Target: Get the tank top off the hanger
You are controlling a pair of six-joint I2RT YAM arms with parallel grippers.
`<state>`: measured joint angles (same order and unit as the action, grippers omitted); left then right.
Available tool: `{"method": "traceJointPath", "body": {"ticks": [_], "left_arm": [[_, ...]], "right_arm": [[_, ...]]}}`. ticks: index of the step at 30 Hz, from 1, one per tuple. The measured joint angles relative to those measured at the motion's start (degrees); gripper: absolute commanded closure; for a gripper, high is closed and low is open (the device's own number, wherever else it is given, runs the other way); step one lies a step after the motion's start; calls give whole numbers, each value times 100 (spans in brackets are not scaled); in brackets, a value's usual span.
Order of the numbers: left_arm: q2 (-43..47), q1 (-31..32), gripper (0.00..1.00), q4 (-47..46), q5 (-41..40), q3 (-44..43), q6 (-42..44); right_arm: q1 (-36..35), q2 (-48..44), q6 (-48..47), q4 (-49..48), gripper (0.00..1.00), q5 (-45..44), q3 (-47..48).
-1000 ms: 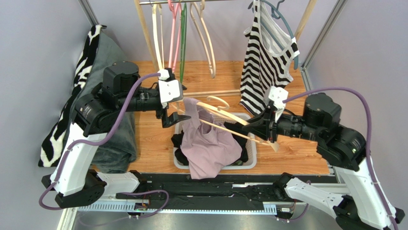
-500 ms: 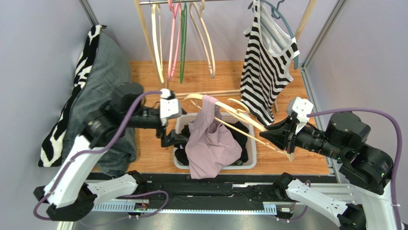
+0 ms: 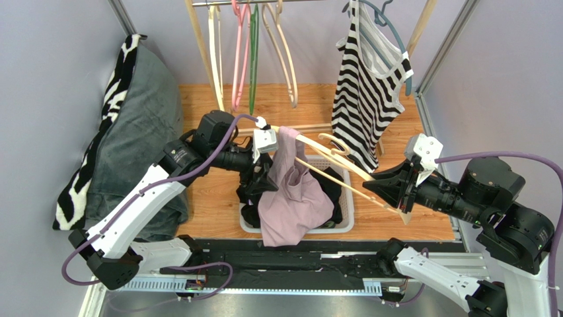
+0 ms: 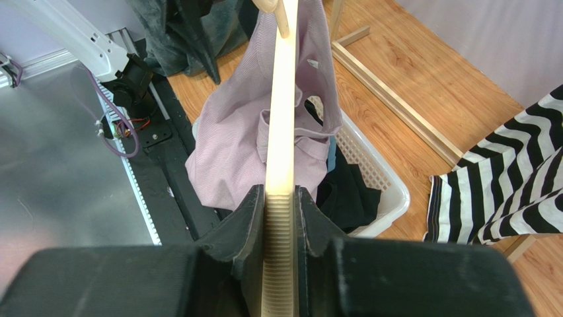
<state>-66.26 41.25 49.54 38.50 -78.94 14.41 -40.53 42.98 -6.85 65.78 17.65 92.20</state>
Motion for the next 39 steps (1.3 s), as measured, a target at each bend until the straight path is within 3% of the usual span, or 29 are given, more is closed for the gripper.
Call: {"method": "traceJointPath", "body": {"ticks": [1, 2, 3, 17, 22, 32, 35, 39], "left_arm": [[-11, 0, 70, -31, 31, -33, -33], [-28, 0, 89, -83, 74, -68, -46], [-50, 0, 100, -125, 133, -92, -94], [-332, 28, 100, -133, 243, -258, -98], [-293, -22, 100, 273, -9, -1239, 37], [-647, -63, 100, 780, -485, -4085, 553], [-914, -74, 100, 833, -433, -4476, 588], [-1132, -39, 100, 861, -247, -4232, 643]], "right_arm": [[0, 0, 0, 2, 100, -2, 0], [0, 0, 0, 2, 100, -2, 0], [0, 0, 0, 2, 100, -4, 0], [0, 2, 105, 492, 100, -160, 505], [0, -236, 153, 695, 100, -387, 568], [0, -942, 522, 1187, 100, -695, 695], [0, -981, 616, 1237, 100, -798, 887], [13, -988, 704, 1290, 100, -1128, 1134]]}}
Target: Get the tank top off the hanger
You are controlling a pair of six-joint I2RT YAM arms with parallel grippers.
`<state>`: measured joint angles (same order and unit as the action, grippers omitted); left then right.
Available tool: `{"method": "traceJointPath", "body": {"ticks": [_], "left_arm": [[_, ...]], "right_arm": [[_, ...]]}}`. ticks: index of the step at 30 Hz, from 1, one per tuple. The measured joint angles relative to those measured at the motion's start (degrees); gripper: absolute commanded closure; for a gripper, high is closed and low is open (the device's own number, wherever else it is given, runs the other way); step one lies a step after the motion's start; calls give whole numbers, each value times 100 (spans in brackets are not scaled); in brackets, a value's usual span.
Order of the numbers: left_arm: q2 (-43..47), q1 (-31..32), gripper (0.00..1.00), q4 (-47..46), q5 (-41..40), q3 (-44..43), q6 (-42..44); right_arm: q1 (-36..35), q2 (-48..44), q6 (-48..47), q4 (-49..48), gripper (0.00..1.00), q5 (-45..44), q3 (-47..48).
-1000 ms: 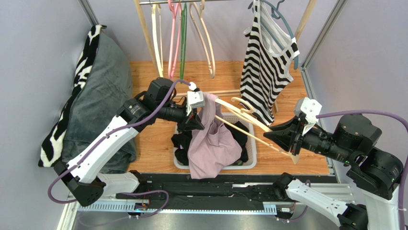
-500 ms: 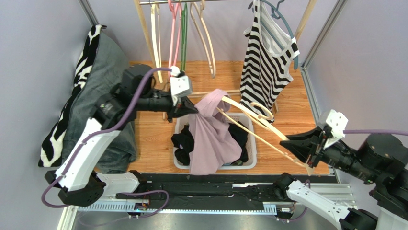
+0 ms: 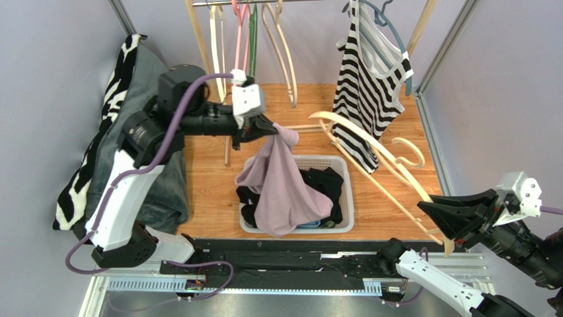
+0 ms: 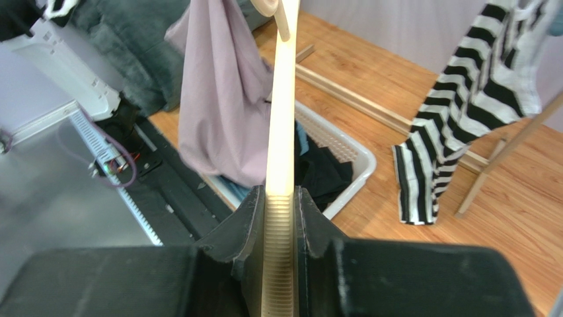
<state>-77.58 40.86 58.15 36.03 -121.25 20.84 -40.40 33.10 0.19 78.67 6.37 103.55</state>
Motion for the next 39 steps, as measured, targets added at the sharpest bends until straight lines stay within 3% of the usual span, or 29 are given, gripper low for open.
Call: {"method": "traceJointPath", "body": {"ticks": [9, 15, 23, 31, 39], "left_arm": [[-44, 772, 100, 243, 205, 2227, 337], [-42, 905, 100, -61, -420, 3427, 455], [-127, 844, 100, -1064, -1451, 3449, 708], [-634, 1150, 100, -619, -881, 3982, 1121], [-883, 1239, 100, -518, -520, 4686, 1213]], "right_arm": [[9, 581, 247, -20, 100, -1471, 350], [9, 1491, 345, -289, 100, -2111, 376], [9, 2002, 404, -431, 100, -2590, 459], [9, 2481, 446, -706, 100, -2796, 769], [9, 3882, 293, -1294, 100, -2791, 1572]]}}
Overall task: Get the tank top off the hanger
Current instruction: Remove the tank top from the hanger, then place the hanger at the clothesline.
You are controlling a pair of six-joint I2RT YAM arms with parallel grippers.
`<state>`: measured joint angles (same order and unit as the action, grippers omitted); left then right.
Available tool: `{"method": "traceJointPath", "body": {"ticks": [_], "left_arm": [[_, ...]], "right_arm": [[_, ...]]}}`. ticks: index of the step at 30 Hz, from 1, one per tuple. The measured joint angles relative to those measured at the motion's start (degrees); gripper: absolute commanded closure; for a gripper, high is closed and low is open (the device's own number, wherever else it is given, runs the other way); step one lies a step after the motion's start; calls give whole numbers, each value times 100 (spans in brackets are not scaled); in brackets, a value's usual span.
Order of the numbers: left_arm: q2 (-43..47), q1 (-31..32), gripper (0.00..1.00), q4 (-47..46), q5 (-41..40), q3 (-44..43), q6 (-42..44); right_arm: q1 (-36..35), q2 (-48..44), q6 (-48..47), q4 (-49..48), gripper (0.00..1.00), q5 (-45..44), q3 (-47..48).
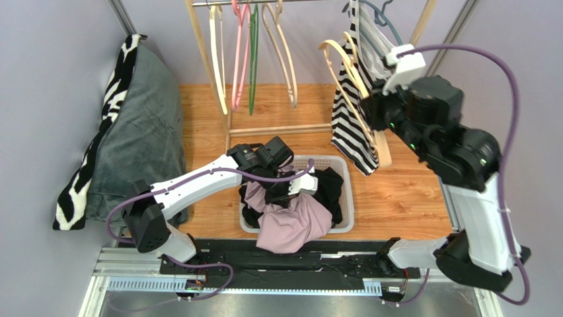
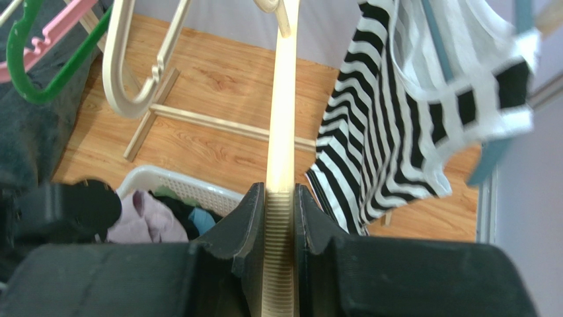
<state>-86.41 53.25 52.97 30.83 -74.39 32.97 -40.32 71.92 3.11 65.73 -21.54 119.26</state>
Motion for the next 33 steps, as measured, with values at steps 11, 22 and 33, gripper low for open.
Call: {"method": "traceJointPath", "body": {"ticks": [11, 22, 33], "left_arm": [[-472, 81, 100, -1023, -625, 634, -131], [-634, 114, 59, -1753, -935, 876, -267], [-435, 116, 2, -2083, -1196, 1036, -299]], "right_arm": [[114, 1187, -170, -372, 100, 66, 774], [599, 1552, -210, -802, 100, 369, 1506], [1543, 2214, 358, -1202, 100, 1482, 1534]]}}
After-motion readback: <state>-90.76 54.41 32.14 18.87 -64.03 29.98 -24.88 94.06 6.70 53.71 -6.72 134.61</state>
